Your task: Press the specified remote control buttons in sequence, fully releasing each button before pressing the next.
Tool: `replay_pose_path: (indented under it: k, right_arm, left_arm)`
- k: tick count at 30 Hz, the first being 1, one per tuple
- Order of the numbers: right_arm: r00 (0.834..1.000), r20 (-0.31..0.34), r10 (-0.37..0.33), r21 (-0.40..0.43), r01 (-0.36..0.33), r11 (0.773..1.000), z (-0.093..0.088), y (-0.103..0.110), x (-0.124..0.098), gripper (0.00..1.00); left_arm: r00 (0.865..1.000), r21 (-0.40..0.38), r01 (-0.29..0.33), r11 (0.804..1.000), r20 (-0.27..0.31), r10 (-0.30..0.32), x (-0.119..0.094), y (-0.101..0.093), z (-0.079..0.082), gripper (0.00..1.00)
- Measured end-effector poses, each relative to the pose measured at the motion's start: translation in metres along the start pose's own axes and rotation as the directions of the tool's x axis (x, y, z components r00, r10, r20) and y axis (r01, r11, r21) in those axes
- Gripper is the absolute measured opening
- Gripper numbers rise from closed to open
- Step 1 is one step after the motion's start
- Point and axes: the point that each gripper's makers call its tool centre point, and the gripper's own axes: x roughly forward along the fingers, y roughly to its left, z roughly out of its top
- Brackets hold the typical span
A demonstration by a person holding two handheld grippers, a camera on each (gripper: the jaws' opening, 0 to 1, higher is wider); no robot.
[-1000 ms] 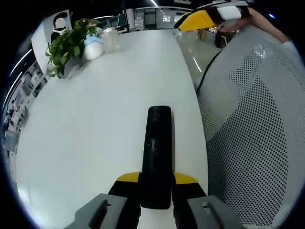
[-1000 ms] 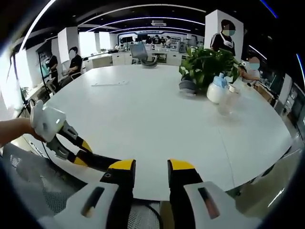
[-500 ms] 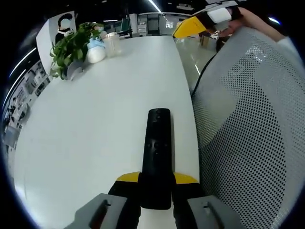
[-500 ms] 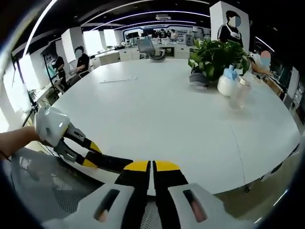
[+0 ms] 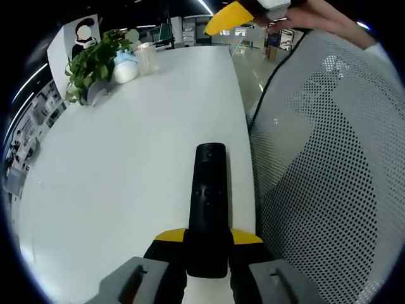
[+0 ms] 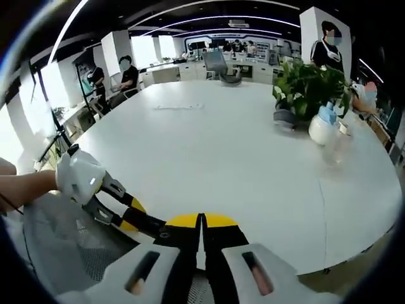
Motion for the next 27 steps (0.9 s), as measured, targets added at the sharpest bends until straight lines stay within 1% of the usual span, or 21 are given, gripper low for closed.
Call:
replay_pose_path:
  k: [1,3,5,7,8,10,11,13,14,15,16,18,19,20,21,22,23,25,27]
  right_arm:
    - [1.0,-0.001,0.005,-0.006,-0.005,1.0,0.002,0.001,0.001,0.0]
    - [1.0,-0.001,0.016,-0.034,-0.016,0.999,0.013,0.005,0.009,0.0]
    - [0.999,-0.009,0.035,-0.057,-0.036,0.998,0.017,0.009,0.017,0.0]
    - [0.996,-0.054,0.069,-0.087,-0.074,0.993,0.012,0.016,0.029,0.0]
    - [0.993,-0.093,0.079,-0.1,-0.088,0.991,0.005,0.019,0.038,0.0]
    - [0.988,-0.128,0.09,-0.113,-0.105,0.988,-0.004,0.022,0.049,0.0]
    - [0.981,-0.164,0.101,-0.123,-0.121,0.985,-0.012,0.025,0.054,0.0]
    - [0.973,-0.205,0.104,-0.129,-0.132,0.983,-0.023,0.027,0.064,0.0]
    - [0.967,-0.228,0.111,-0.133,-0.144,0.981,-0.028,0.029,0.067,0.0]
    - [0.957,-0.263,0.121,-0.129,-0.16,0.979,-0.035,0.031,0.071,0.0]
    - [0.955,-0.269,0.121,-0.126,-0.159,0.979,-0.038,0.031,0.074,0.0]
    - [0.941,-0.311,0.131,-0.125,-0.177,0.976,-0.049,0.034,0.078,0.0]
    - [0.931,-0.337,0.138,-0.121,-0.188,0.975,-0.056,0.035,0.079,0.0]
    - [0.927,-0.346,0.14,-0.118,-0.191,0.974,-0.059,0.035,0.08,0.0]
    - [0.914,-0.374,0.159,-0.093,-0.207,0.974,-0.067,0.038,0.079,0.0]
    - [0.903,-0.392,0.174,-0.076,-0.221,0.972,-0.071,0.04,0.079,0.0]
    - [0.888,-0.417,0.192,-0.058,-0.237,0.97,-0.077,0.042,0.078,0.0]
    - [0.875,-0.45,0.179,-0.076,-0.237,0.968,-0.083,0.042,0.08,0.0]
    - [0.853,-0.504,0.134,-0.128,-0.227,0.965,-0.095,0.037,0.08,0.0]
  left_arm:
    - [1.0,0.001,0.0,1.0,-0.001,0.0,0.0,0.0,0.0,0.24]
    - [1.0,0.005,0.002,1.0,-0.005,-0.002,0.0,-0.002,0.0,0.24]
    - [1.0,0.009,0.001,1.0,0.0,-0.001,0.0,-0.003,-0.001,0.24]
    - [1.0,0.011,0.003,1.0,0.008,-0.003,-0.001,-0.005,-0.002,0.24]
    - [1.0,0.013,0.005,1.0,0.015,-0.005,-0.002,-0.007,-0.002,0.24]
    - [1.0,0.015,0.007,1.0,0.023,-0.007,-0.002,-0.008,-0.002,0.24]
    - [1.0,0.015,0.007,1.0,0.025,-0.008,-0.002,-0.008,-0.002,0.24]
    - [0.999,0.011,0.007,1.0,0.032,-0.008,-0.002,-0.008,-0.002,0.24]
    - [0.999,0.011,0.007,1.0,0.034,-0.008,-0.002,-0.008,-0.002,0.24]
    - [0.999,0.01,0.007,1.0,0.035,-0.008,-0.002,-0.008,-0.002,0.24]
    - [0.999,0.01,0.007,1.0,0.037,-0.007,-0.002,-0.008,-0.002,0.24]
    - [0.999,0.013,0.005,1.0,0.041,-0.006,-0.002,-0.008,-0.002,0.24]
    - [0.999,0.016,0.005,1.0,0.046,-0.006,-0.002,-0.008,-0.002,0.24]
    - [0.999,0.017,0.006,1.0,0.048,-0.007,-0.002,-0.008,-0.002,0.24]
    - [0.999,0.017,0.007,1.0,0.049,-0.008,-0.002,-0.008,-0.002,0.24]
    - [0.999,0.016,0.007,1.0,0.05,-0.008,-0.002,-0.007,-0.002,0.24]
    - [0.999,0.015,0.007,1.0,0.049,-0.008,-0.002,-0.007,-0.002,0.24]
    - [0.999,0.013,0.008,1.0,0.048,-0.008,-0.002,-0.007,-0.002,0.24]
    - [0.999,0.008,0.008,1.0,0.054,-0.008,-0.002,-0.007,-0.002,0.24]
